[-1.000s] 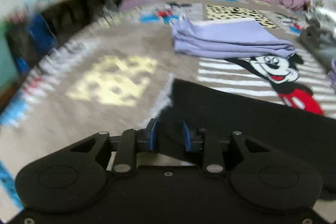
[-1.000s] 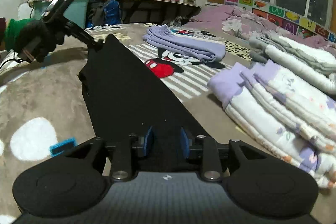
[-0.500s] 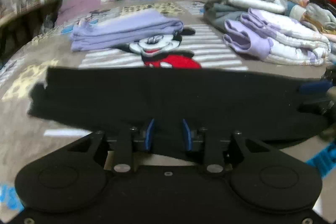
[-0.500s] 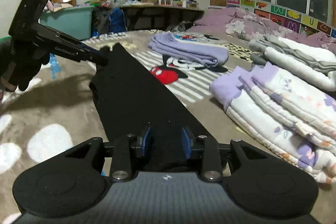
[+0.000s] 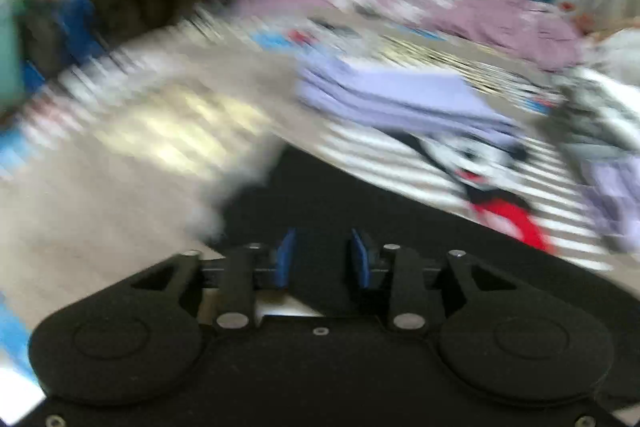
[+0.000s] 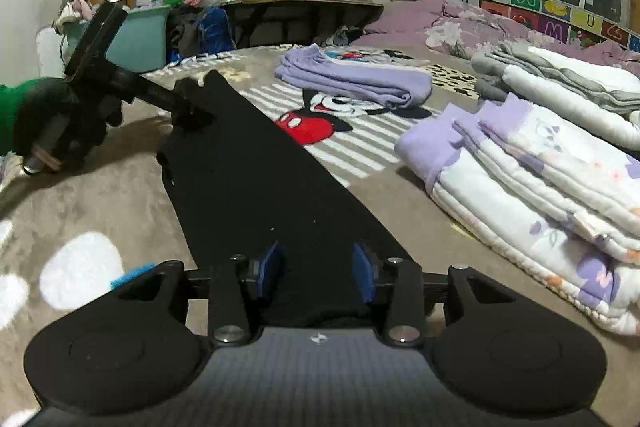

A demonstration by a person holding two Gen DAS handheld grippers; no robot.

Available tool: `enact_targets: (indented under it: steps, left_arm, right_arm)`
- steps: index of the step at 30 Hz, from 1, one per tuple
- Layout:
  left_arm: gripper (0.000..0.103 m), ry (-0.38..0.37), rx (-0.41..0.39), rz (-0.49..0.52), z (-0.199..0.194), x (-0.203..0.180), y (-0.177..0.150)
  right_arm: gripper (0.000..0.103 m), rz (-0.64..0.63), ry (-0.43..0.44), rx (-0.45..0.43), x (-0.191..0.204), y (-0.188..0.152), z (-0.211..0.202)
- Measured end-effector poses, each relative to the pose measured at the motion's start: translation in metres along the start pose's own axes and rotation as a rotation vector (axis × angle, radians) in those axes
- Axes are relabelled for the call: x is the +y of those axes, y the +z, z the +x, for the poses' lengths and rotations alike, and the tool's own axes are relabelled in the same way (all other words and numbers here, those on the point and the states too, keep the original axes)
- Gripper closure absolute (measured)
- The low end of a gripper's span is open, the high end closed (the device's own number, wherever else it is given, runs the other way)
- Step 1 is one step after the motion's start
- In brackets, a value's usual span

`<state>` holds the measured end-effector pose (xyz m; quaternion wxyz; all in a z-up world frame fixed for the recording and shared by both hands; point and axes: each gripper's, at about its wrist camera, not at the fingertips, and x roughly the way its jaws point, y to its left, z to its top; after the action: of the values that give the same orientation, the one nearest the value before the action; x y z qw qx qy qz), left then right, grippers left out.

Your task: Fold clothes

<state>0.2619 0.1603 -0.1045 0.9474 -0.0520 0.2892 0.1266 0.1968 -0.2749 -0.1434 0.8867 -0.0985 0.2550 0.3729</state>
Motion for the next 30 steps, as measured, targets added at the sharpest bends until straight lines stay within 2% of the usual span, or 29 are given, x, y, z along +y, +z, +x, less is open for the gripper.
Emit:
enact_targets:
  steps: [3, 5, 9, 11, 12, 14, 15, 17, 19, 21, 22, 23, 24, 25, 26, 27, 28, 30]
  left_arm:
    - [0.071, 0.016, -0.011, -0.071, 0.002, 0.031, 0.015]
    - [0.071, -0.015, -0.043, -0.061, -0.002, 0.031, 0.021]
    - [0.07, -0.216, -0.015, -0.084, 0.015, 0.018, 0.021]
    - [0.075, -0.108, 0.099, -0.121, 0.045, 0.025, 0.013]
    - [0.086, -0.116, 0.084, -0.194, 0.045, 0.038, 0.012]
    - [0.089, -0.132, 0.051, -0.339, 0.046, 0.061, 0.011]
    - [0.088, -0.147, 0.008, -0.325, 0.039, 0.06, 0.015]
    - [0.088, -0.228, -0.039, -0.291, 0.031, 0.051, 0.022]
    - [0.084, -0.306, -0.031, -0.27, 0.038, 0.039, 0.027]
    - [0.082, -0.304, 0.044, -0.24, 0.06, 0.029, 0.026]
    - [0.081, -0.277, 0.053, -0.286, 0.065, 0.036, 0.025]
    - [0.092, -0.251, 0.062, -0.332, 0.071, 0.042, 0.025]
    - [0.098, -0.224, 0.071, -0.377, 0.077, 0.048, 0.024]
    - [0.098, -0.197, 0.08, -0.422, 0.083, 0.054, 0.023]
    - [0.097, -0.187, 0.064, -0.435, 0.074, 0.059, 0.022]
    - [0.087, -0.176, 0.049, -0.449, 0.066, 0.063, 0.021]
    - [0.073, -0.166, 0.033, -0.463, 0.058, 0.067, 0.02]
    - [0.066, -0.145, 0.002, -0.49, 0.041, 0.076, 0.018]
  right_arm:
    - [0.061, 0.009, 0.007, -0.003, -0.001, -0.001, 0.0]
    - [0.061, 0.009, 0.008, -0.005, -0.001, -0.001, 0.0]
    - [0.06, -0.003, 0.0, -0.009, 0.0, -0.001, 0.001]
    - [0.06, 0.004, 0.004, -0.011, -0.001, -0.001, 0.001]
    - [0.06, 0.007, 0.006, -0.012, -0.002, -0.001, 0.001]
    - [0.06, 0.015, 0.012, -0.014, -0.003, -0.001, 0.001]
    - [0.06, 0.017, 0.014, -0.015, -0.004, -0.002, 0.001]
    - [0.06, 0.02, 0.018, -0.016, -0.004, -0.002, 0.001]
    - [0.059, 0.023, 0.024, -0.017, -0.005, -0.002, 0.001]
    - [0.059, 0.025, 0.027, -0.019, -0.006, -0.003, 0.002]
    - [0.059, 0.026, 0.027, -0.02, -0.005, -0.003, 0.001]
    - [0.059, 0.026, 0.027, -0.02, -0.005, -0.003, 0.001]
    - [0.059, 0.026, 0.027, -0.02, -0.005, -0.003, 0.001]
    - [0.059, 0.027, 0.027, -0.02, -0.005, -0.003, 0.001]
    - [0.059, 0.028, 0.028, -0.021, -0.006, -0.003, 0.001]
    - [0.059, 0.029, 0.029, -0.02, -0.006, -0.003, 0.001]
    - [0.059, 0.031, 0.029, -0.02, -0.006, -0.003, 0.001]
    - [0.059, 0.03, 0.028, -0.02, -0.006, -0.003, 0.001]
